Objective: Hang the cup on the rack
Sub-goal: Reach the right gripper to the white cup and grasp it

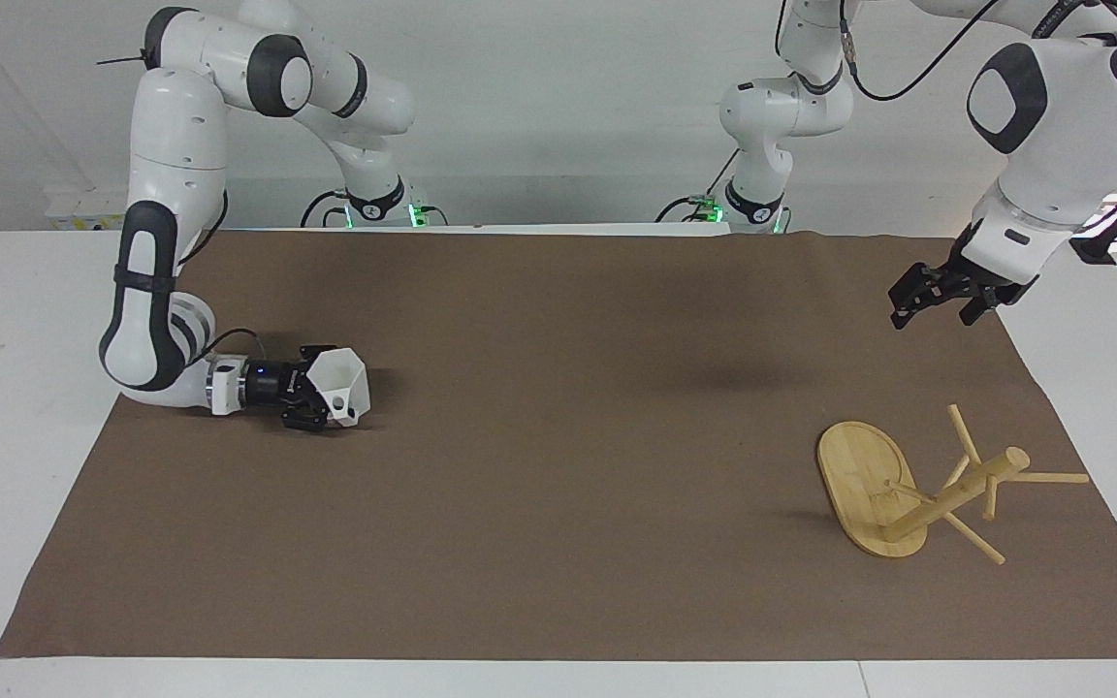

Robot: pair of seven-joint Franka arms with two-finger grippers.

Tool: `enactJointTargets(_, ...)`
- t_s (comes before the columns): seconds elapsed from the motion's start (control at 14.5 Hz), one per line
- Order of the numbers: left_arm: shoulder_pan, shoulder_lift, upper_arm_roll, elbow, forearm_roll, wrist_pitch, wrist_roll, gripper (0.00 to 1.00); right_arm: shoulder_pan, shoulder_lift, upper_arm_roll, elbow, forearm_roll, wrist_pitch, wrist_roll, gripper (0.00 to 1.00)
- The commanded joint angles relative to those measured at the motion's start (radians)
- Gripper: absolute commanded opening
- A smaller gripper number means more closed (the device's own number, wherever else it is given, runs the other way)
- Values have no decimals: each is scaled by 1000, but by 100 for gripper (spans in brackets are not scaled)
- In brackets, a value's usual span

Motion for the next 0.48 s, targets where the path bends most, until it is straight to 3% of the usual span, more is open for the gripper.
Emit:
enactJointTargets(0.0,2,-30,2,-29,-6,-8,-10,100,20,-20,0,-22,24,19,-18,51)
enactJointTargets(0.14,4,-32,2,-29,-6,-8,-11,100,40,-38,0,-13,28,47,30,30)
enactJointTargets(0.21,2,-32,0,-35,-7,0,-20,100,64,-58,0,-13,40,71,64,24)
enactJointTargets(0.41,-36,-76,-7,-136,-10,91,-143,100,191,-94,2,-10,198,151,170,24)
